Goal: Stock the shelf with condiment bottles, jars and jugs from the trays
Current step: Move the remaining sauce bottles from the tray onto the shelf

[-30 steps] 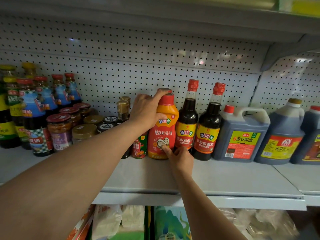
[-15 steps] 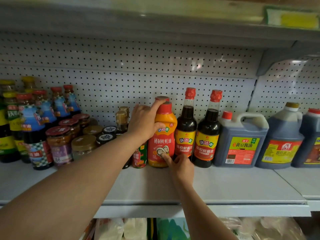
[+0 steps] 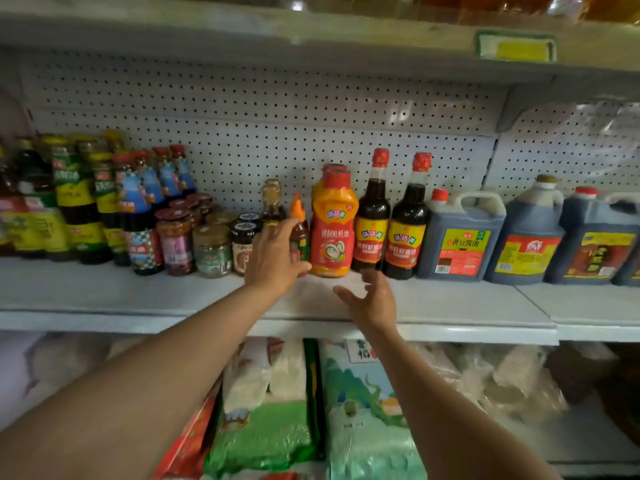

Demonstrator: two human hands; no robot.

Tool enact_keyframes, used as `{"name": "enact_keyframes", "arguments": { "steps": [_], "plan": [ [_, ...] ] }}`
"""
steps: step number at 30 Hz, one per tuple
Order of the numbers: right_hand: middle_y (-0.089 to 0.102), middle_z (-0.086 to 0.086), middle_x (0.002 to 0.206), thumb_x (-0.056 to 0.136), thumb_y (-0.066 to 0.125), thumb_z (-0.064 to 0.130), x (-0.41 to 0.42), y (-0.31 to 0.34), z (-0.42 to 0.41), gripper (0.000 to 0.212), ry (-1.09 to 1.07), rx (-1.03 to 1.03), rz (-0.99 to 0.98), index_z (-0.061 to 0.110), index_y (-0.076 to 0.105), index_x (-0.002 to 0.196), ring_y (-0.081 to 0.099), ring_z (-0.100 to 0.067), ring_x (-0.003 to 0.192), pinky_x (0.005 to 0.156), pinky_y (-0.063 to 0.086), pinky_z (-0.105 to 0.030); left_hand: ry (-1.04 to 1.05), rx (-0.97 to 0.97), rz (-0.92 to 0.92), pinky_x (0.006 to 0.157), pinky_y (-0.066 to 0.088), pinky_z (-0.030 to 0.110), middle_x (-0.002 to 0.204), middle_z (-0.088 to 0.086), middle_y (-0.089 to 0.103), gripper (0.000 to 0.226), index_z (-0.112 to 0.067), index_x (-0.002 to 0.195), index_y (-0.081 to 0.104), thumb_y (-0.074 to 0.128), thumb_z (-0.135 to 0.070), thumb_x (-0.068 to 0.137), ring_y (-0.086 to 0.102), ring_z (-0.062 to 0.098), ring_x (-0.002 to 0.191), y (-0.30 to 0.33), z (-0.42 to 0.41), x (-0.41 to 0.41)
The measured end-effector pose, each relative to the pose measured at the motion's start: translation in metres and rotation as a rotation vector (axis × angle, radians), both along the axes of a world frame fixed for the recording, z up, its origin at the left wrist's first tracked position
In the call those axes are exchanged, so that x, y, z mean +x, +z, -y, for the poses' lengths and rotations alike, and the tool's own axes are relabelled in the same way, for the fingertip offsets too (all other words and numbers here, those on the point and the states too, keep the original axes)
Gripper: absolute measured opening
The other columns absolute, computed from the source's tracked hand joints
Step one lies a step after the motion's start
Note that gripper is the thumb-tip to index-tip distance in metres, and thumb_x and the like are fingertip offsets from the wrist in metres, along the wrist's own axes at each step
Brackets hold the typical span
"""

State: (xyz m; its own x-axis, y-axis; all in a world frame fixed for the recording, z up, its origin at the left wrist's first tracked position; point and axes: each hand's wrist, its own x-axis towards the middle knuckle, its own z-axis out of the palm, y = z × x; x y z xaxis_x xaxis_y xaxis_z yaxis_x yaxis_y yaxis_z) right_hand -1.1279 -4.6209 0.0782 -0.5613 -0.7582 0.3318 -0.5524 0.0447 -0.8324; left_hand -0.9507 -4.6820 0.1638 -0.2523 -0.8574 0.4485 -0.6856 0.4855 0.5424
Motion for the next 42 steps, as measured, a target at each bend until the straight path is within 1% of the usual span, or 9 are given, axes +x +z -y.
{"name": "enact_keyframes", "arguments": {
  "steps": [3,7,12,19,25,29,34,38,42],
  "plan": [
    [0.058,-0.006,0.131,0.076,0.083,0.046,0.015,0.003,-0.029,0.071,0.069,0.095,-0.155,0.016,0.055,0.134,0.053,-0.026,0.12,0.099,0.047,-0.041,0.019,0.076,-0.011,0.1,0.043,0.04,0.134,0.008,0.043,0.07,-0.031,0.134,0.048,0.084,-0.029,0.075,0.043,0.029,0.126,-0.035,-0.036,0.037],
    [0.058,-0.005,0.134,0.077,0.082,0.046,0.039,-0.009,-0.062,0.07,0.165,0.237,-0.325,0.021,0.054,0.136,0.05,-0.027,0.123,0.096,0.044,-0.037,0.021,0.183,0.014,0.094,0.045,0.037,0.115,0.001,0.04,0.053,-0.027,0.122,0.053,0.081,-0.025,0.077,0.048,0.026,0.115,-0.088,-0.077,0.079],
    [0.057,-0.007,0.136,0.073,0.082,0.051,0.068,-0.046,-0.088,0.076,0.225,0.414,-0.388,0.023,0.053,0.137,0.05,-0.029,0.125,0.1,0.046,-0.042,0.06,0.28,0.059,0.097,0.045,0.035,0.124,0.004,0.043,0.061,-0.027,0.123,0.055,0.087,-0.026,0.07,0.048,0.027,0.117,-0.149,-0.102,0.109],
    [0.054,-0.01,0.139,0.075,0.083,0.046,0.091,-0.104,-0.11,0.08,0.313,0.634,-0.403,0.025,0.046,0.143,0.044,-0.031,0.129,0.099,0.044,-0.04,0.09,0.385,0.147,0.093,0.038,0.032,0.13,0.01,0.047,0.063,-0.028,0.125,0.056,0.087,-0.027,0.07,0.045,0.029,0.12,-0.212,-0.116,0.131],
    [0.053,-0.012,0.138,0.077,0.082,0.043,0.108,-0.161,-0.115,0.078,0.376,0.787,-0.379,0.023,0.047,0.143,0.046,-0.031,0.128,0.1,0.044,-0.037,0.135,0.51,0.285,0.096,0.046,0.044,0.131,0.01,0.052,0.068,-0.031,0.129,0.054,0.086,-0.04,0.07,0.045,0.034,0.122,-0.268,-0.124,0.156],
    [0.053,-0.011,0.139,0.077,0.081,0.043,0.118,-0.218,-0.117,0.073,0.419,0.886,-0.332,0.021,0.051,0.14,0.045,-0.03,0.129,0.101,0.042,-0.036,0.166,0.605,0.32,0.095,0.045,0.046,0.133,0.007,0.05,0.063,-0.027,0.13,0.053,0.082,-0.039,0.075,0.042,0.033,0.124,-0.317,-0.131,0.176],
    [0.052,-0.012,0.139,0.076,0.082,0.043,0.131,-0.31,-0.124,0.069,0.44,1.052,-0.203,0.021,0.053,0.136,0.049,-0.031,0.125,0.096,0.043,-0.034,0.194,0.77,0.317,0.089,0.046,0.042,0.123,0.012,0.053,0.07,-0.026,0.133,0.052,0.082,-0.043,0.072,0.049,0.034,0.117,-0.403,-0.136,0.196],
    [0.054,-0.006,0.136,0.084,0.075,0.045,0.142,-0.388,-0.135,0.063,0.471,1.169,-0.133,0.023,0.051,0.138,0.055,-0.026,0.118,0.077,0.042,-0.03,0.216,0.891,0.284,0.087,0.046,0.04,0.117,0.012,0.058,0.066,-0.025,0.128,0.056,0.083,-0.046,0.071,0.054,0.033,0.112,-0.483,-0.148,0.208],
    [0.062,-0.01,0.128,0.09,0.07,0.039,0.16,-0.465,-0.144,0.055,0.506,1.227,-0.101,0.015,0.053,0.136,0.059,-0.029,0.115,0.084,0.047,-0.032,0.261,1.014,0.254,0.094,0.048,0.044,0.121,0.012,0.056,0.067,-0.027,0.13,0.05,0.08,-0.047,0.074,0.053,0.034,0.116,-0.564,-0.163,0.224]
  ]
}}
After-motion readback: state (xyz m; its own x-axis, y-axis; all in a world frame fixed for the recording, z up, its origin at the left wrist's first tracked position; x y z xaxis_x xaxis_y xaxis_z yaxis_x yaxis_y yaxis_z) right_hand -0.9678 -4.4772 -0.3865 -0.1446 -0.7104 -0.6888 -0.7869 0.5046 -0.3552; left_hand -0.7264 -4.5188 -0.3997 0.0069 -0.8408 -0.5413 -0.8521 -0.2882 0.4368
